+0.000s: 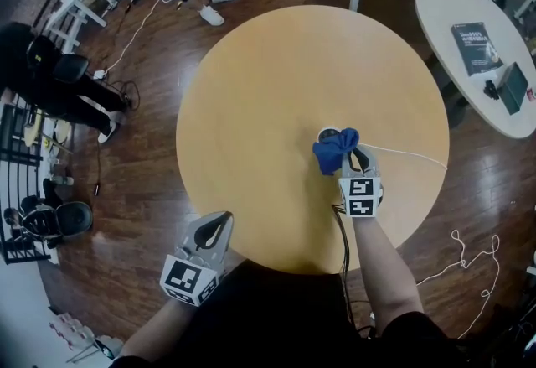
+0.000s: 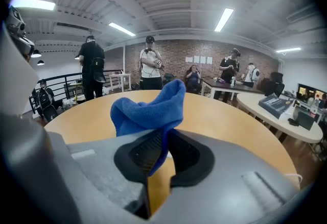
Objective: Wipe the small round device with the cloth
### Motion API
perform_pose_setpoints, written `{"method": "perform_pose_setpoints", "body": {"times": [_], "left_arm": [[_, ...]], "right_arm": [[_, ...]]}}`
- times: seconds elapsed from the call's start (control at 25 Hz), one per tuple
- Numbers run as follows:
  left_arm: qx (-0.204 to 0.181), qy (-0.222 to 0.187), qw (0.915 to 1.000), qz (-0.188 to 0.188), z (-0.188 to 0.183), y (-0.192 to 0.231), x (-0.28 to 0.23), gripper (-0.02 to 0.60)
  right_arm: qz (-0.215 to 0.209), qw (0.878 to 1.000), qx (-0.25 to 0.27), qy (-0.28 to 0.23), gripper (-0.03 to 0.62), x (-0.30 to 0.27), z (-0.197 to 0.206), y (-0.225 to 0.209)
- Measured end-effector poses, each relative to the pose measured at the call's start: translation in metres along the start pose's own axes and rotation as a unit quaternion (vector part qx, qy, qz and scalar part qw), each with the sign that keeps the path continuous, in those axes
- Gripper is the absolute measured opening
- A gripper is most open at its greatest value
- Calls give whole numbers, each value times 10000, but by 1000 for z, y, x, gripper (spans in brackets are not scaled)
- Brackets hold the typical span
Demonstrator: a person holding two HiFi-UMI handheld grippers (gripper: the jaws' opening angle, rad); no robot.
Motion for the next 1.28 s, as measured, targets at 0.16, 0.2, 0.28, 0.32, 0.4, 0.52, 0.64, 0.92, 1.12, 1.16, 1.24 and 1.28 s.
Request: {"method": "perform_pose_setpoints", "body": {"times": [0.16, 0.2, 0.28, 0.32, 0.4, 0.52, 0.64, 0.92, 1.12, 1.16, 1.24, 1.28], "left_arm": [[12, 15, 10000, 49, 1, -2, -3, 5], [17, 13, 10000, 65, 1, -2, -4, 5], [21, -10, 10000, 85, 1, -1, -7, 5], [24, -28, 9999, 93, 0, -2, -8, 5], [45, -73, 9999, 117, 0, -4, -11, 5], [118, -130, 9997, 148, 1, -3, -11, 5], [180, -129, 9997, 143, 4, 0, -9, 5], [280, -170, 9995, -3, 8, 4, -2, 5], [424, -198, 9988, -110, 16, 10, 4, 5], [464, -208, 9986, -116, 17, 10, 4, 5], [528, -230, 9983, -114, 18, 9, 3, 5], [552, -242, 9981, -107, 18, 7, 2, 5]], "right_arm": [[-217, 9978, -142, 617, 41, -6, 35, 1], [-325, 9963, -170, 778, 41, -8, 43, 4], [-497, 9930, -235, 1046, 41, -7, 56, 10], [-518, 9923, -277, 1090, 41, -5, 59, 11], [-369, 9956, -297, 807, 41, 5, 49, 4], [6, 9998, 63, -211, 41, 30, -1, -8], [180, 9933, 706, -895, 41, 43, -52, -8], [-314, 9869, 1563, -242, 41, 2, -50, 22], [-369, 9865, 1594, -59, 41, -6, -52, 34], [-417, 9861, 1607, -32, 41, -7, -53, 36], [-531, 9840, 1703, 17, 41, -7, -54, 40], [-573, 9827, 1762, 41, 41, -8, -55, 41]]}}
Point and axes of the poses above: the fingertips, and each gripper's own axes: x backward along the fingers, y to its left, z out of its underside, the point moved 1 cm from there along x, backward along the fingers, and after that the axes turned 1 degree about z, right-handed, at the moved point
